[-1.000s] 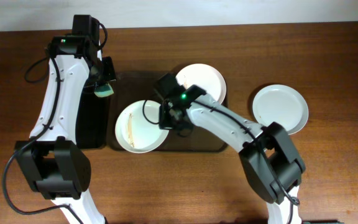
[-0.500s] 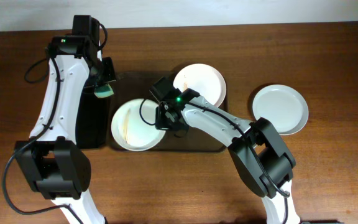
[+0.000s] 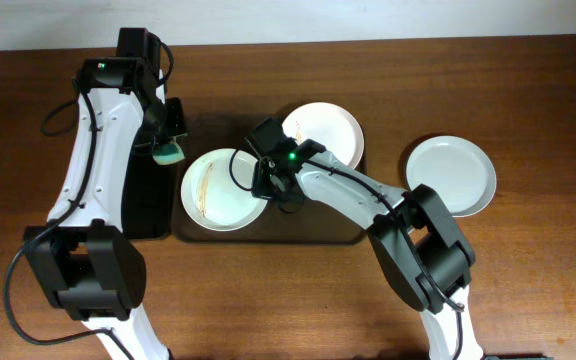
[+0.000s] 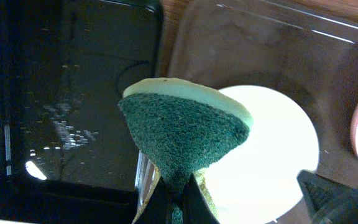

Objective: Clean dirty plates on tray and stack at the side
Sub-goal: 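Scrub the held front plate with the sponge in the left gripper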

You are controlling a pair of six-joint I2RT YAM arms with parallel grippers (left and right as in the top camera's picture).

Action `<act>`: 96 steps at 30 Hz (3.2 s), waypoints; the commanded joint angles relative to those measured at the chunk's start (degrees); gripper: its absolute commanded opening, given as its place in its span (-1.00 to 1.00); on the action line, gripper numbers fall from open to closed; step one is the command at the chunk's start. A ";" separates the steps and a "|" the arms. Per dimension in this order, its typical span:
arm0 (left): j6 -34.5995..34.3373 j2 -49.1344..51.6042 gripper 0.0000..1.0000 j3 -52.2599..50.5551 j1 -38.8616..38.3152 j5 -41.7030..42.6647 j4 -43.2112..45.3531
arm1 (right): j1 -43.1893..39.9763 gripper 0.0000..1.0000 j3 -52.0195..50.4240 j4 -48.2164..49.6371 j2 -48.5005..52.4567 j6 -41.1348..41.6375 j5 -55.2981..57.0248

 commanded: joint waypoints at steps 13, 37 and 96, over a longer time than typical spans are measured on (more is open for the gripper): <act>16.26 0.63 -0.99 -25.68 -2.03 8.44 22.67 | -2.54 -0.92 -0.48 -0.07 2.73 -0.66 -5.35; 24.50 3.19 -0.99 -33.27 -6.32 11.23 27.43 | -2.54 -0.92 -0.48 -0.09 2.73 -1.73 -6.84; 14.38 5.01 -0.99 -29.09 -4.57 20.22 35.76 | -2.54 -0.92 -0.48 0.31 2.73 -2.62 -7.26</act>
